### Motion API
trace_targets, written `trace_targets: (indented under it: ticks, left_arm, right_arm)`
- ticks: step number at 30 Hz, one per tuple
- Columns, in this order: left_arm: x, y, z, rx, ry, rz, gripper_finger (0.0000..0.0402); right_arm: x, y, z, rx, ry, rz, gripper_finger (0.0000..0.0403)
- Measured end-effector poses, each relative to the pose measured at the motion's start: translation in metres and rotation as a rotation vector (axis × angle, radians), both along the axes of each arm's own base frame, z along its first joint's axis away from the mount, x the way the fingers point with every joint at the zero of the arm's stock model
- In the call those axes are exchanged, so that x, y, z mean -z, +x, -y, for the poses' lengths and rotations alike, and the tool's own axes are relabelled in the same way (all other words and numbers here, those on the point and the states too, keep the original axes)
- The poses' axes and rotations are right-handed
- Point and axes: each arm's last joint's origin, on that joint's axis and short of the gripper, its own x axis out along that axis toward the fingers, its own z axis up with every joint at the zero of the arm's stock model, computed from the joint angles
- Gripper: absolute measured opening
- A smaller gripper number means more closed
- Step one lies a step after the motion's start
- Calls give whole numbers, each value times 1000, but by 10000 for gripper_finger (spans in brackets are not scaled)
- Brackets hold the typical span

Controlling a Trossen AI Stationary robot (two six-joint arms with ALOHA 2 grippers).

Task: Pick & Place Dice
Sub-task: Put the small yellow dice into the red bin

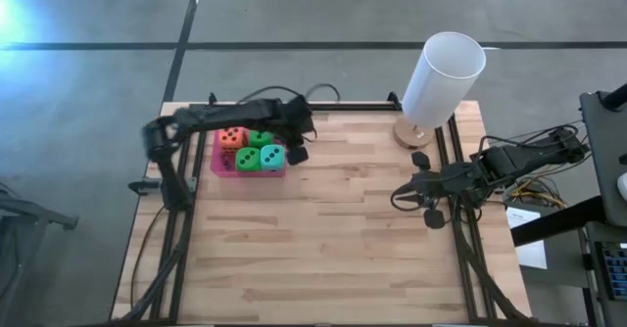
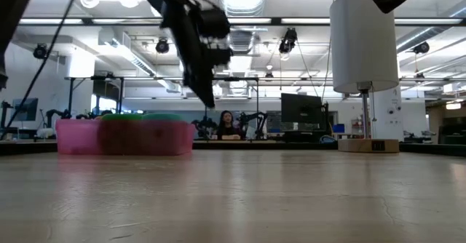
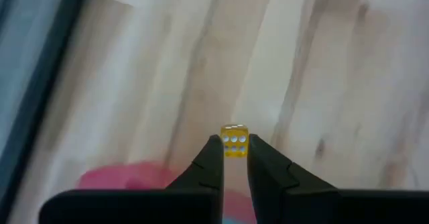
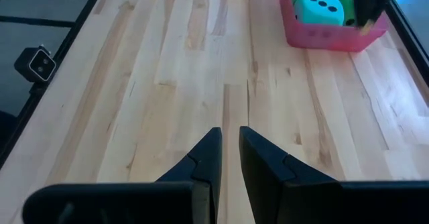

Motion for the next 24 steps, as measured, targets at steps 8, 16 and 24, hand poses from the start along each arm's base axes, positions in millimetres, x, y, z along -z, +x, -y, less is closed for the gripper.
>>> trace_targets:
  ticks: [8,16,24]
  left_arm:
    - [-69,-55,21,-215,53,78,41]
    - [-81,-123,49,-545,8,92,41]
    - [-41,-170,69,-831,-81,82,41]
  right_arm:
    - [0,0,0,20,25,1,52]
    - [-1,1,0,20,32,16,52]
    - [-2,1,0,18,30,20,52]
